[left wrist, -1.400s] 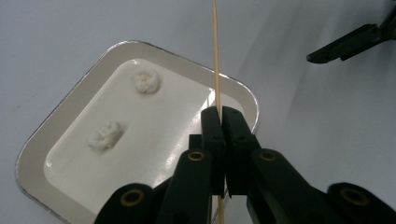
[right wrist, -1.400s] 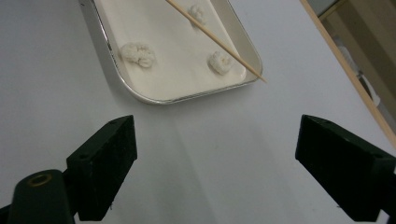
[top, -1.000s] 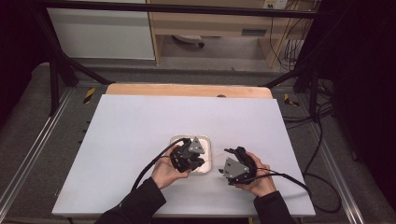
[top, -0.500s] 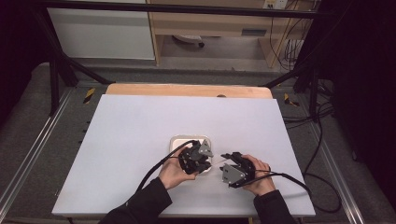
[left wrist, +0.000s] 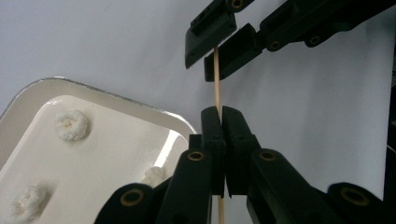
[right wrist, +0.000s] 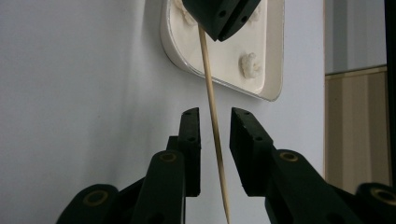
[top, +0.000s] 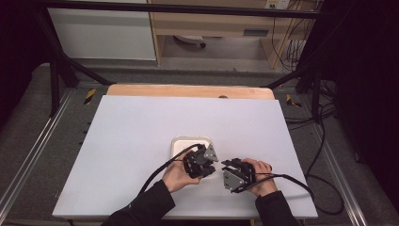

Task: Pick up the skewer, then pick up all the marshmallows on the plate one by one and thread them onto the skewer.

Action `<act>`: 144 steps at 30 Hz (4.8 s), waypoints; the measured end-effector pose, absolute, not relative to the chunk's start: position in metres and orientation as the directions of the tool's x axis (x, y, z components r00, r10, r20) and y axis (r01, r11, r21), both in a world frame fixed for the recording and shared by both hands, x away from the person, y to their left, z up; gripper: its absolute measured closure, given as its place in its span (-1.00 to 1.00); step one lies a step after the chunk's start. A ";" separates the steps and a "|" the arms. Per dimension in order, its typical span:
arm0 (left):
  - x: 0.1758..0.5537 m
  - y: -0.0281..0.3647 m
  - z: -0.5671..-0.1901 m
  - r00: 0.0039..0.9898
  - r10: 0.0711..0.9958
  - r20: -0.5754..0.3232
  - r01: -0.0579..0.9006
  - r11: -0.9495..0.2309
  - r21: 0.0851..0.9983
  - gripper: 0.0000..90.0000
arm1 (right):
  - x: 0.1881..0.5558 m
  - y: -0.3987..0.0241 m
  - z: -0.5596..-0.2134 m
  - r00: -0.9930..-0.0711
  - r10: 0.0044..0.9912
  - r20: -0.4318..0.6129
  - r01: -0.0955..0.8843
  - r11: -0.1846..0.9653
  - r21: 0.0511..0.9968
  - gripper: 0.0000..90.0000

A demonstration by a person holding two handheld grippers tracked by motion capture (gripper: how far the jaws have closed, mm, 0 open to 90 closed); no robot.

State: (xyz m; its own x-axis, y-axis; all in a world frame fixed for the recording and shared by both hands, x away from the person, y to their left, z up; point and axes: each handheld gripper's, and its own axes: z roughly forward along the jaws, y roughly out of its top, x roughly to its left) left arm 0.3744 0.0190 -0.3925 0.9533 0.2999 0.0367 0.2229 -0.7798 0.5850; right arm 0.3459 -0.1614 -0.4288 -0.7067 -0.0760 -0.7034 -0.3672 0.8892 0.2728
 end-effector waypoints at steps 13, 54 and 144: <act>0.374 0.018 -0.395 0.960 0.277 0.034 0.209 -0.794 0.571 0.97 | 0.342 -0.161 -0.429 -0.702 -0.128 -0.701 -0.392 0.891 0.229 0.95; 0.376 0.023 -0.400 0.965 0.259 0.044 0.218 -0.884 0.413 0.96 | 0.341 -0.154 -0.422 -0.678 -0.204 -0.706 -0.412 0.901 0.135 0.97; 0.335 0.212 -0.426 0.740 0.670 -0.057 0.461 -0.444 0.768 0.97 | 0.415 -0.127 -0.409 -0.687 0.725 0.053 0.483 0.401 0.778 -0.88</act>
State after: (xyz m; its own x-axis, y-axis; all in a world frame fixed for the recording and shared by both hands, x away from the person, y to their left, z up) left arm 0.3348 0.2120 -0.4264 0.7402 0.6699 -0.0574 0.4611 -0.4437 0.7685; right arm 0.4153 -0.1271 -0.4089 -0.6870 0.7248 0.0526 0.4830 0.4013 0.7782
